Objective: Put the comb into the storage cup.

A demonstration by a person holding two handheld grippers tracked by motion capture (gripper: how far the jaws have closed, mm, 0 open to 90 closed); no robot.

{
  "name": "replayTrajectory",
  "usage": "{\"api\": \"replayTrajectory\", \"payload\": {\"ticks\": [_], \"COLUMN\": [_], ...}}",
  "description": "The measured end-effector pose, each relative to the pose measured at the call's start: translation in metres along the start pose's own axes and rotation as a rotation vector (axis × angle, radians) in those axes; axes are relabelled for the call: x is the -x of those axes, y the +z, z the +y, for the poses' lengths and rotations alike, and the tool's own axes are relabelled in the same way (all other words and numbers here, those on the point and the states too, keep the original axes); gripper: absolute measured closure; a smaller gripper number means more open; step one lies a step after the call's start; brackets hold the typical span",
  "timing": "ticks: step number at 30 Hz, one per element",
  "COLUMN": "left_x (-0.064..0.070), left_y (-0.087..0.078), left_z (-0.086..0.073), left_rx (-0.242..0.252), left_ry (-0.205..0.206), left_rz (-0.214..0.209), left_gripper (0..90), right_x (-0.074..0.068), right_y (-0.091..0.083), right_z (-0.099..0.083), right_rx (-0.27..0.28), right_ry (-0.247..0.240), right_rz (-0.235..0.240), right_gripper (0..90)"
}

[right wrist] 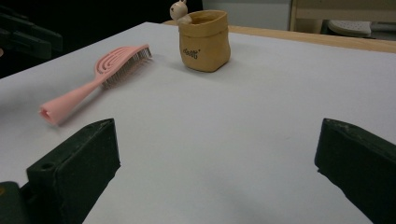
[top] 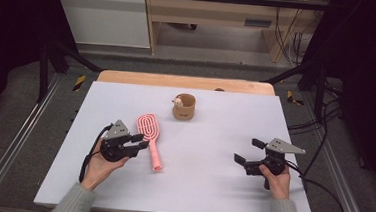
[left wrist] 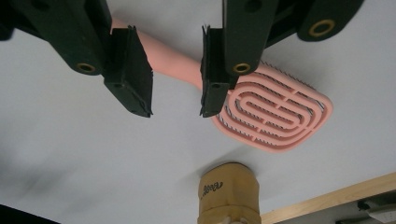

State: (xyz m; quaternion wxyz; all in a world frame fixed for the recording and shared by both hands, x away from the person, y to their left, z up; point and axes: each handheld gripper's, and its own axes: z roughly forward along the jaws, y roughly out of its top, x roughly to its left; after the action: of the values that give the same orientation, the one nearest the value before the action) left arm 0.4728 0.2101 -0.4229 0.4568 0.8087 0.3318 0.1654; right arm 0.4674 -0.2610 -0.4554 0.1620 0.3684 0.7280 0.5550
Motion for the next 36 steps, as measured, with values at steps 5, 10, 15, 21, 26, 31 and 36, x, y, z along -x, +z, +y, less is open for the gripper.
{"api": "replayTrajectory", "payload": {"ticks": [5, 10, 15, 21, 26, 31, 36], "left_x": [0.003, 0.007, 0.010, 0.011, 0.012, 0.015, 0.019], "left_y": [0.005, 0.009, 0.014, 0.019, 0.022, 0.028, 0.034], "left_z": [0.001, 0.001, 0.003, 0.002, 0.003, 0.003, 0.002], "left_rx": [-0.023, -0.037, -0.050, -0.060, -0.064, -0.077, -0.086], "left_ry": [0.006, 0.015, 0.013, 0.011, 0.006, 0.007, 0.019], "left_rz": [0.003, 0.002, -0.005, -0.019, -0.022, -0.032, -0.038], "left_gripper": [72.5, 79.1, 83.4, 89.3, 89.7, 89.7, 89.7], "right_x": [0.000, 0.000, 0.000, 0.000, 0.000, 0.000, 0.000], "right_y": [0.000, 0.000, 0.000, 0.000, 0.000, 0.000, 0.000], "right_z": [0.000, 0.000, 0.000, 0.000, 0.000, 0.000, 0.000], "right_rx": [0.000, 0.000, -0.001, 0.000, -0.001, -0.001, -0.002], "right_ry": [-0.001, -0.001, -0.001, -0.001, -0.001, 0.000, -0.001], "right_rz": [0.000, 0.000, 0.000, 0.001, 0.002, 0.002, 0.003], "right_gripper": [0.4, 0.4, 0.4, 0.4, 0.4, 0.4, 0.4]}}
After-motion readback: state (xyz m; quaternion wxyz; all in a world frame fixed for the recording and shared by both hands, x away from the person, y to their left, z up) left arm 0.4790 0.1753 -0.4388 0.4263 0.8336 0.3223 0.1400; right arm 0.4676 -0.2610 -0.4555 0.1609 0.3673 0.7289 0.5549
